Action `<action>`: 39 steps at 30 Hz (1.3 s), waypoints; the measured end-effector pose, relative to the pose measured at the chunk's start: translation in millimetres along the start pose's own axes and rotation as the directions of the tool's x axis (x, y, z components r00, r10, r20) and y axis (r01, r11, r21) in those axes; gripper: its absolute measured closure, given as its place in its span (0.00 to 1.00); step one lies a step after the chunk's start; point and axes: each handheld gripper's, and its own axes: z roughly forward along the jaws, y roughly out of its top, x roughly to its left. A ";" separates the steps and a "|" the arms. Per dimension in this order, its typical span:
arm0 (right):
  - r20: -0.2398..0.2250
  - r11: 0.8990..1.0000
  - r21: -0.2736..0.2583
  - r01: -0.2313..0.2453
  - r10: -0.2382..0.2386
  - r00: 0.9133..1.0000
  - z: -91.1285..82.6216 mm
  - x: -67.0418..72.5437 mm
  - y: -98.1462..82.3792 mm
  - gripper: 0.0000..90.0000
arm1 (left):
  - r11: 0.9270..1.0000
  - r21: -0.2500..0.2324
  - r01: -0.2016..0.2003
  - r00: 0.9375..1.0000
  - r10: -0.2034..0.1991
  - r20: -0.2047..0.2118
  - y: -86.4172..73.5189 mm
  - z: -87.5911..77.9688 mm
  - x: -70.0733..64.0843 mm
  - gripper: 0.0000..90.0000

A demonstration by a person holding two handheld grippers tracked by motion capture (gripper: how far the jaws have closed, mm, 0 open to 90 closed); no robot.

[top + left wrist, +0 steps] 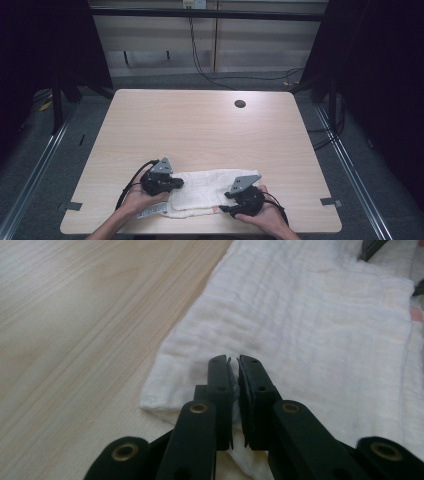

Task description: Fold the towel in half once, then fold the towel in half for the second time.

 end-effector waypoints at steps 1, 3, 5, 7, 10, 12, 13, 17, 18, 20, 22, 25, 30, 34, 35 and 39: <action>-0.008 1.000 0.000 -0.003 0.003 1.000 -0.7 -2.3 -0.3 0.67 | 1.000 -0.013 0.000 1.000 0.000 0.010 -0.2 1.4 -0.5 0.95; 0.001 1.000 0.020 -0.002 0.002 1.000 -3.7 -5.9 -0.7 0.75 | 1.000 -0.008 -0.002 1.000 0.002 0.006 0.4 1.8 -2.1 0.95; -0.005 1.000 0.015 -0.012 0.012 1.000 -5.9 -9.2 -3.3 0.81 | 1.000 -0.002 -0.006 1.000 0.006 0.014 1.7 2.8 -3.3 0.96; -0.009 1.000 0.018 -0.023 0.024 1.000 -8.5 -10.1 -6.0 0.88 | 1.000 -0.005 0.004 1.000 -0.004 0.030 2.4 4.1 -3.7 0.96; -0.028 0.998 0.022 -0.061 0.062 0.998 -14.6 -12.9 -12.5 0.92 | 1.000 -0.010 -0.008 0.999 0.008 0.033 6.0 9.1 -7.1 0.96; -0.027 0.998 0.016 -0.068 0.069 0.997 -17.7 -14.4 -16.9 0.93 | 1.000 -0.008 -0.020 0.999 0.020 0.045 9.4 12.8 -11.1 0.97; -0.025 0.997 0.022 -0.073 0.074 0.997 -20.2 -15.2 -18.8 0.94 | 0.999 0.000 -0.036 0.998 0.035 0.046 12.3 15.2 -13.2 0.97; -0.017 0.995 0.025 -0.099 0.099 0.995 -28.9 -17.2 -28.0 0.94 | 0.999 0.005 -0.042 0.997 0.041 0.058 19.8 23.2 -20.6 0.97; -0.015 0.995 0.024 -0.099 0.100 0.995 -30.6 -16.6 -29.9 0.94 | 0.999 0.006 -0.038 0.997 0.037 0.068 20.5 24.3 -22.3 0.97; -0.005 0.995 0.034 -0.098 0.098 0.995 -34.4 -15.3 -33.0 0.94 | 0.999 0.010 -0.047 0.996 0.046 0.079 20.7 24.7 -26.0 0.97; -0.008 0.994 0.041 -0.098 0.098 0.995 -37.0 -14.0 -35.0 0.94 | 0.999 0.021 -0.043 0.995 0.041 0.088 21.0 24.3 -28.5 0.97; -0.017 0.995 0.035 -0.097 0.098 0.995 -38.0 -12.8 -36.2 0.90 | 0.999 0.019 -0.041 0.995 0.039 0.092 21.3 24.6 -29.9 0.96; -0.013 0.993 -0.029 -0.110 0.110 0.994 -41.9 -6.4 -29.0 0.71 | 1.000 -0.009 -0.027 0.995 0.028 0.096 22.3 19.0 -27.6 0.84; -0.032 0.992 -0.079 -0.096 0.094 0.995 -41.1 -1.6 -17.7 0.67 | 0.999 -0.040 -0.015 0.995 0.019 0.093 25.3 12.9 -24.4 0.75; -0.039 0.993 -0.079 -0.092 0.089 0.995 -38.7 -0.5 -14.8 0.67 | 0.999 -0.045 -0.012 0.996 0.016 0.093 25.9 11.9 -23.0 0.74; -0.069 0.994 -0.077 -0.075 0.069 0.995 -25.8 6.7 -0.7 0.63 | 0.998 -0.060 0.019 0.998 -0.015 0.068 28.3 7.4 -14.9 0.68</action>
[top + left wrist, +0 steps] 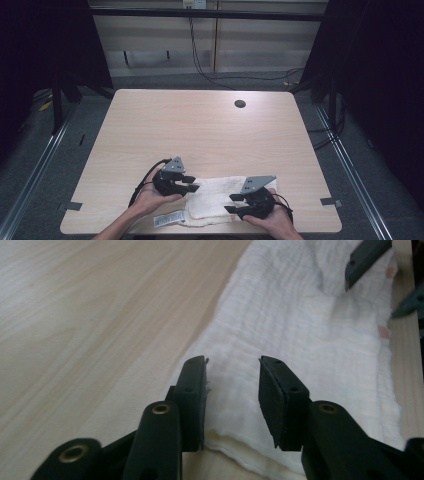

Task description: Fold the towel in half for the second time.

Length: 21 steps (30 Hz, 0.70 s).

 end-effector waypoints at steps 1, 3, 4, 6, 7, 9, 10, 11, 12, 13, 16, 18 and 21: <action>-0.007 1.000 -0.002 0.004 -0.004 1.000 2.7 2.1 2.5 0.62 | 1.000 -0.002 0.016 1.000 -0.016 -0.007 0.1 -1.6 3.3 0.68; -0.028 1.000 0.008 0.018 -0.018 0.999 9.8 8.8 10.0 0.62 | 1.000 0.014 0.021 1.000 -0.020 -0.021 1.4 -3.5 7.8 0.63; -0.040 0.999 0.007 0.031 -0.031 0.999 11.9 10.7 12.0 0.62 | 1.000 0.010 0.028 1.000 -0.028 -0.010 2.2 -3.1 12.5 0.60; -0.048 0.999 0.021 0.048 -0.047 0.998 17.8 17.7 17.6 0.62 | 0.999 0.003 0.054 0.998 -0.054 -0.037 4.9 -0.5 19.8 0.55; -0.059 0.998 0.024 0.053 -0.052 0.997 20.4 20.1 19.9 0.62 | 0.998 0.011 0.069 0.997 -0.069 -0.033 7.0 0.8 22.7 0.54; -0.064 0.998 0.025 0.063 -0.061 0.996 24.1 23.9 25.7 0.65 | 0.998 0.011 0.060 0.997 -0.059 -0.039 11.2 1.3 25.6 0.52; -0.076 0.998 0.023 0.062 -0.060 0.995 25.7 24.9 28.7 0.65 | 0.998 0.016 0.065 0.997 -0.064 -0.038 12.7 1.1 27.6 0.52; -0.070 0.998 0.016 0.061 -0.060 0.996 27.2 25.9 31.7 0.65 | 0.996 0.038 0.085 0.996 -0.083 -0.038 14.7 1.9 29.9 0.51; -0.075 0.998 0.011 0.061 -0.060 0.995 29.8 26.7 34.1 0.65 | 0.993 0.062 0.100 0.995 -0.098 -0.028 15.8 2.7 32.4 0.47; -0.072 0.998 0.017 0.061 -0.059 0.996 32.6 27.6 35.7 0.64 | 0.995 0.042 0.093 0.995 -0.091 -0.049 15.0 2.2 33.4 0.44; -0.091 0.996 0.039 0.077 -0.073 0.993 48.0 31.8 39.2 0.64 | 0.996 0.038 0.085 0.995 -0.083 -0.060 12.3 -1.0 34.0 0.45; -0.108 0.995 0.048 0.090 -0.085 0.990 57.1 34.6 40.4 0.64 | 0.996 0.037 0.085 0.995 -0.083 -0.052 10.7 -3.4 33.5 0.43; -0.133 0.991 0.056 0.118 -0.110 0.985 65.8 40.8 43.6 0.62 | 0.995 0.034 0.090 0.995 -0.088 -0.053 6.4 -4.9 34.1 0.41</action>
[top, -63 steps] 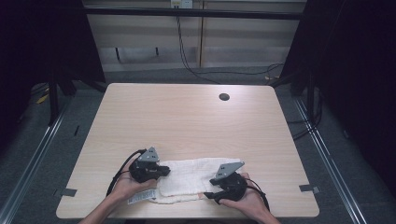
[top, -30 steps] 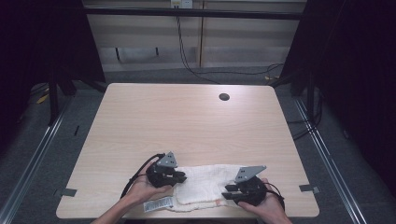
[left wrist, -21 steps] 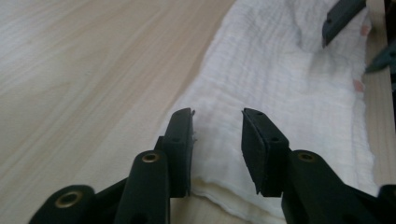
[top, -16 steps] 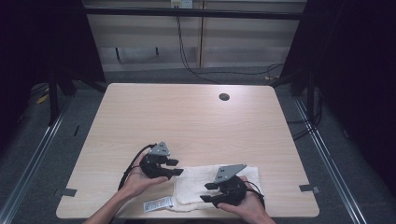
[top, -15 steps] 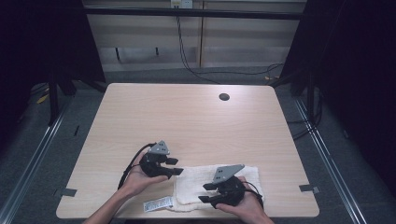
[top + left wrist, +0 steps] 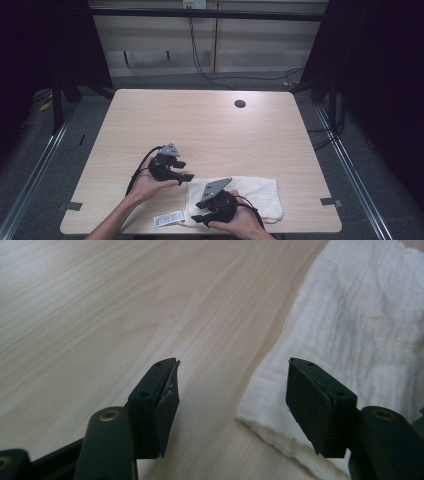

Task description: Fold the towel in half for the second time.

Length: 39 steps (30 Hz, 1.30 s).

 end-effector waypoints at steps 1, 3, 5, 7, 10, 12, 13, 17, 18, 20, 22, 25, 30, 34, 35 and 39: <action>-0.008 1.000 -0.006 0.012 -0.012 1.000 2.4 2.0 1.2 0.62 | 1.000 -0.005 0.003 1.000 -0.003 -0.001 -1.1 0.3 0.9 0.41; -0.007 1.000 0.000 0.020 -0.020 1.000 5.9 5.5 2.1 0.61 | 1.000 0.008 0.005 1.000 -0.005 -0.007 -2.5 0.9 2.6 0.40; -0.019 0.999 -0.002 0.040 -0.040 0.999 9.6 7.6 1.3 0.60 | 1.000 0.018 0.007 1.000 -0.007 -0.009 -3.0 2.0 2.9 0.39; -0.011 0.999 0.005 0.048 -0.048 0.999 12.0 9.4 0.9 0.59 | 1.000 0.018 0.011 1.000 -0.011 -0.002 -2.6 2.3 1.1 0.38; -0.027 0.998 -0.003 0.065 -0.065 0.998 15.0 9.8 -0.4 0.56 | 1.000 0.014 0.010 1.000 -0.010 -0.002 -1.8 0.8 -1.6 0.38; -0.013 0.996 -0.005 0.090 -0.090 0.996 19.8 12.3 -3.3 0.56 | 1.000 0.008 0.009 1.000 -0.009 -0.007 -2.1 0.5 -2.5 0.38; 0.000 0.995 -0.008 0.101 -0.101 0.995 20.4 14.1 -3.8 0.56 | 1.000 0.010 0.010 1.000 -0.010 -0.009 -2.2 0.5 -2.5 0.38; 0.040 0.992 0.003 0.128 -0.128 0.991 20.3 16.5 -3.5 0.66 | 1.000 0.022 0.006 1.000 -0.006 -0.006 -2.4 3.1 -2.8 0.38; 0.046 0.992 0.003 0.125 -0.125 0.991 20.1 16.3 -3.6 0.69 | 1.000 0.025 0.004 1.000 -0.004 -0.014 -2.6 4.0 -3.4 0.38; 0.060 0.991 0.007 0.130 -0.130 0.990 19.5 14.2 -3.1 0.77 | 0.999 0.032 -0.003 1.000 0.003 -0.003 -2.7 5.0 -4.2 0.38; 0.064 0.993 0.004 0.119 -0.119 0.991 19.4 12.1 -2.8 0.83 | 0.999 0.033 -0.008 1.000 0.008 -0.005 -2.6 7.1 -5.9 0.38; 0.066 0.995 -0.004 0.103 -0.103 0.992 19.3 9.6 -3.2 0.89 | 0.999 0.041 0.001 1.000 -0.001 -0.002 -2.7 9.0 -5.9 0.38; 0.054 0.997 -0.028 0.074 -0.073 0.996 18.7 5.5 -6.0 0.92 | 0.998 0.057 0.006 1.000 -0.006 0.000 -3.9 9.1 -3.0 0.44; 0.051 0.998 -0.029 0.057 -0.056 0.997 18.6 5.2 -6.0 0.92 | 0.997 0.078 -0.016 1.000 0.014 0.022 -4.7 10.2 -5.2 0.48; 0.052 0.998 -0.029 0.058 -0.057 0.997 18.7 5.3 -6.0 0.92 | 0.996 0.082 -0.027 0.999 0.024 0.037 -4.9 12.0 -6.2 0.49; 0.046 0.998 -0.027 0.049 -0.048 0.998 18.5 4.9 -5.7 0.92 | 0.992 0.103 -0.072 0.997 0.068 0.048 -4.7 17.1 -13.0 0.57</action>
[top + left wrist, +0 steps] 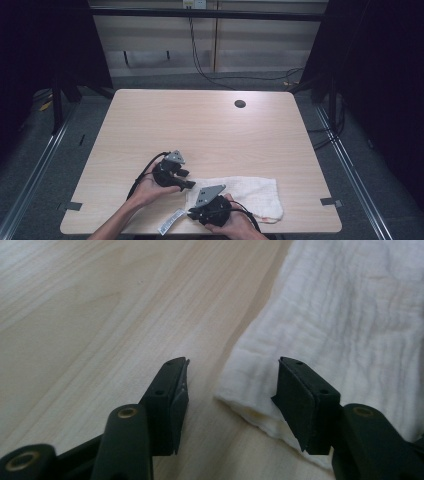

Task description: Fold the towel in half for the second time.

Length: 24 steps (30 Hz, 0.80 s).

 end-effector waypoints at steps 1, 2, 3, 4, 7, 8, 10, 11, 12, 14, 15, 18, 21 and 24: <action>0.000 1.000 0.001 0.000 0.000 1.000 0.0 0.1 0.0 0.92 | 1.000 -0.004 -0.003 1.000 0.003 0.000 0.4 1.1 -1.4 0.57; 0.000 1.000 0.000 0.000 0.000 1.000 0.0 0.0 0.0 0.92 | 1.000 0.002 -0.013 1.000 0.013 0.003 0.6 1.1 -2.2 0.59; -0.001 1.000 -0.001 0.002 -0.002 1.000 0.0 -0.2 -0.1 0.92 | 1.000 -0.001 -0.019 1.000 0.019 0.010 0.3 1.5 -2.8 0.64; -0.002 1.000 -0.003 0.002 -0.002 1.000 0.0 -0.4 -0.3 0.92 | 0.999 0.005 -0.043 0.999 0.043 -0.013 0.5 1.5 -5.3 0.65; -0.006 1.000 -0.027 -0.010 0.010 1.000 0.1 -1.2 -3.3 0.92 | 0.998 -0.006 -0.062 0.998 0.062 -0.017 -1.9 2.1 -9.7 0.75; -0.006 0.999 -0.025 -0.021 0.021 1.000 0.0 -1.0 -2.9 0.92 | 0.998 -0.003 -0.066 0.998 0.066 -0.022 -1.9 1.7 -10.3 0.78; -0.009 1.000 -0.023 -0.020 0.019 1.000 0.5 -1.7 -2.2 0.92 | 0.998 0.000 -0.069 0.997 0.069 -0.024 -2.3 1.3 -10.8 0.86; -0.006 0.999 -0.018 -0.026 0.026 1.000 0.4 -1.1 -1.8 0.92 | 0.998 -0.007 -0.059 0.998 0.059 -0.018 -2.6 2.1 -11.2 0.92; -0.004 0.999 -0.018 -0.032 0.032 0.999 0.5 -0.7 -1.5 0.92 | 0.998 -0.005 -0.056 0.998 0.056 -0.016 -1.9 2.3 -11.4 0.94; -0.005 0.999 -0.017 -0.034 0.034 0.999 0.6 -1.2 -1.3 0.93 | 0.999 -0.005 -0.046 0.999 0.046 -0.008 -1.7 2.4 -10.1 0.94; -0.006 0.999 -0.016 -0.046 0.046 0.999 0.5 -1.2 -1.0 0.92 | 0.999 -0.010 -0.033 0.999 0.033 0.002 -2.1 2.3 -8.5 0.94; -0.024 0.998 -0.023 -0.062 0.061 0.998 0.8 -3.6 -1.7 0.93 | 1.000 -0.028 -0.002 0.999 0.003 0.032 -4.3 1.5 -2.9 0.94; -0.026 0.997 -0.024 -0.071 0.070 0.997 0.7 -3.7 -1.4 0.93 | 0.999 -0.048 0.013 0.999 -0.011 0.042 -4.5 -0.9 -2.1 0.94; -0.026 0.997 -0.025 -0.068 0.067 0.997 -0.1 -3.4 -0.2 0.93 | 0.998 -0.054 0.020 0.999 -0.018 0.043 -4.0 -3.0 -2.0 0.94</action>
